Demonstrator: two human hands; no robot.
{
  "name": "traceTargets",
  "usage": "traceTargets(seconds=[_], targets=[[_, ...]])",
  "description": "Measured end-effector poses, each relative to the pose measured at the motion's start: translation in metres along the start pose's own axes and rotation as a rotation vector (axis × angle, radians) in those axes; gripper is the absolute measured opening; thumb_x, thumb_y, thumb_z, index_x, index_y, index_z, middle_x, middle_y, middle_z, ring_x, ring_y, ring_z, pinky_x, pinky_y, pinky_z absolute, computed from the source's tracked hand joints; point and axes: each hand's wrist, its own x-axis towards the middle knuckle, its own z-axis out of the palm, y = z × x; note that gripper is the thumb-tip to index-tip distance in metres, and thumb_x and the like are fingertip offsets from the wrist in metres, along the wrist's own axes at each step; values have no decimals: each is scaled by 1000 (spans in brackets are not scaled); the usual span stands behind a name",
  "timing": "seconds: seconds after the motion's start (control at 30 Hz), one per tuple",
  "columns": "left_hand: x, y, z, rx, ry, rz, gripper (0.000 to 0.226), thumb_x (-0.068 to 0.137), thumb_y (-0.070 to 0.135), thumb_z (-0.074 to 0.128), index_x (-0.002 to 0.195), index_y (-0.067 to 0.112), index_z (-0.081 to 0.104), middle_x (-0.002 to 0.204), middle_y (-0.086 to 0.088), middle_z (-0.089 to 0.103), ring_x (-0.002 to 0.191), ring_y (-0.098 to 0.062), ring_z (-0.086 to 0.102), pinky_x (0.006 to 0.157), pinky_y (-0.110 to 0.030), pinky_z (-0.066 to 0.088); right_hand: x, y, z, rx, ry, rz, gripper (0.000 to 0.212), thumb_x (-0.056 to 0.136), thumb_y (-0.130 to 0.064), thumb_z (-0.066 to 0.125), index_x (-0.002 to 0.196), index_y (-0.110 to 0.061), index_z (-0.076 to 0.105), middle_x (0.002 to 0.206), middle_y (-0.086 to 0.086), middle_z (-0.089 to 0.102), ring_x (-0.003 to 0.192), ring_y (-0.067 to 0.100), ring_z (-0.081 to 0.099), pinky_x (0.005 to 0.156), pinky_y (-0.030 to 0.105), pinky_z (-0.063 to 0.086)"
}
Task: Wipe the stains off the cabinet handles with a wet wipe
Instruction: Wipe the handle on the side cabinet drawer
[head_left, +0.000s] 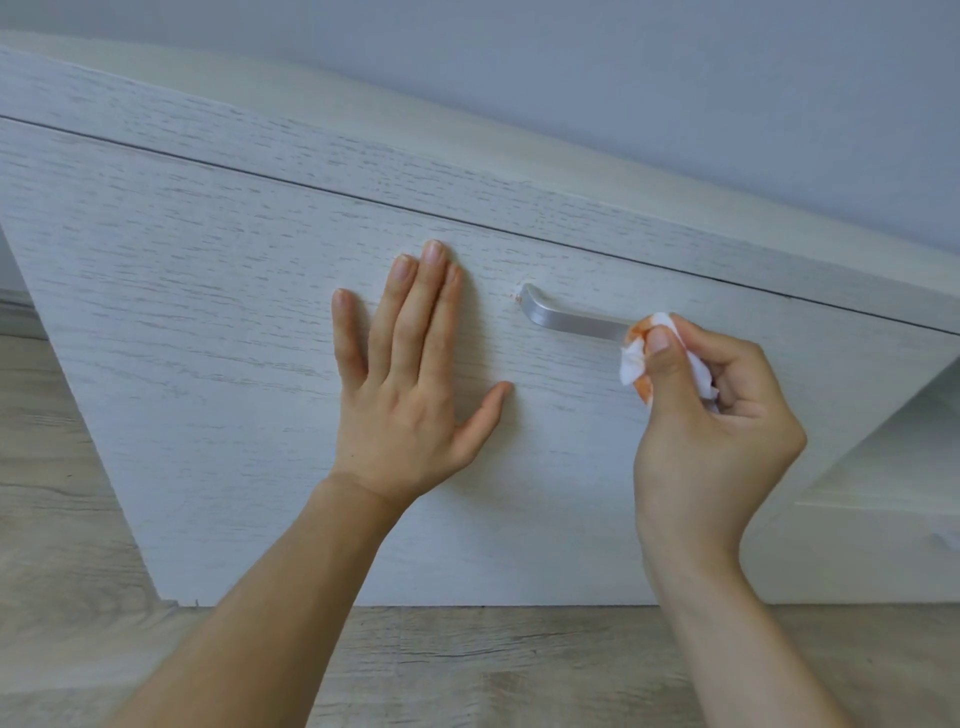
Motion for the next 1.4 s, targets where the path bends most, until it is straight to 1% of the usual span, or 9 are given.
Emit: traceTargets(seconds=[0.1, 0.23, 0.47, 0.67, 0.77, 0.97, 1.13, 1.23, 1.4], targets=[[3, 3, -2, -2, -12, 7, 77, 86, 48, 55, 145, 8, 25, 149, -15, 15, 146, -17, -2, 115, -47, -5, 7, 0, -4, 51, 60, 59, 11, 87, -4, 65, 84, -14, 68, 73, -4, 71, 74, 11, 68, 64, 18, 52], [5, 5, -5, 15, -41, 24, 73, 85, 47, 55, 145, 16, 27, 148, -17, 13, 141, -28, 5, 114, -45, -9, 21, 2, -9, 70, 135, 120, 8, 87, -7, 65, 83, -14, 67, 76, 6, 71, 70, 17, 65, 62, 25, 49], [4, 5, -3, 46, -64, 65, 65, 88, 47, 53, 146, 29, 29, 148, -19, 8, 139, -30, 0, 113, -47, -10, 25, 2, -2, 48, 83, 234, 15, 90, -11, 63, 84, -22, 72, 68, -12, 71, 57, 5, 58, 50, 12, 44], [3, 8, -1, 31, -62, 48, 65, 89, 47, 53, 146, 26, 32, 147, -22, 8, 138, -35, 1, 112, -48, -11, 23, -3, -1, 139, 55, 335, 18, 90, -11, 62, 79, -17, 74, 60, -8, 64, 54, 7, 51, 48, 12, 41], [3, 12, -3, 11, -71, 34, 64, 88, 45, 56, 145, 22, 36, 149, -25, 10, 137, -40, 8, 112, -49, -11, 22, -1, -2, 83, 53, 317, 10, 87, -16, 67, 89, -12, 75, 61, -8, 61, 56, 5, 54, 56, 13, 43], [1, 18, -10, -43, -114, -8, 66, 85, 38, 62, 144, 20, 37, 147, -27, 14, 138, -41, 8, 112, -52, -7, 10, -8, -3, -63, 54, 242, 9, 83, -21, 72, 91, -22, 74, 95, 5, 70, 75, 1, 65, 77, 25, 53], [0, 20, -18, -73, -131, -28, 62, 85, 35, 61, 142, 21, 42, 149, -25, 21, 138, -36, 12, 111, -53, 1, -5, -32, 14, 30, -149, 214, 9, 81, -19, 73, 90, -21, 74, 87, 4, 72, 74, 8, 66, 77, 30, 55], [-1, 18, -24, -59, -164, -26, 59, 86, 37, 58, 142, 22, 43, 149, -24, 22, 139, -34, 14, 109, -57, 6, 0, -40, 22, 79, -145, 230, 8, 83, -16, 72, 90, -19, 73, 75, -5, 69, 67, 6, 62, 72, 25, 52], [4, 24, -51, -69, -338, -55, 57, 88, 36, 55, 141, 21, 44, 150, -24, 24, 139, -34, 15, 109, -57, 5, 9, -54, 20, -41, -213, 303, 9, 83, -18, 71, 92, -20, 72, 79, -8, 70, 71, 6, 63, 74, 27, 54]])
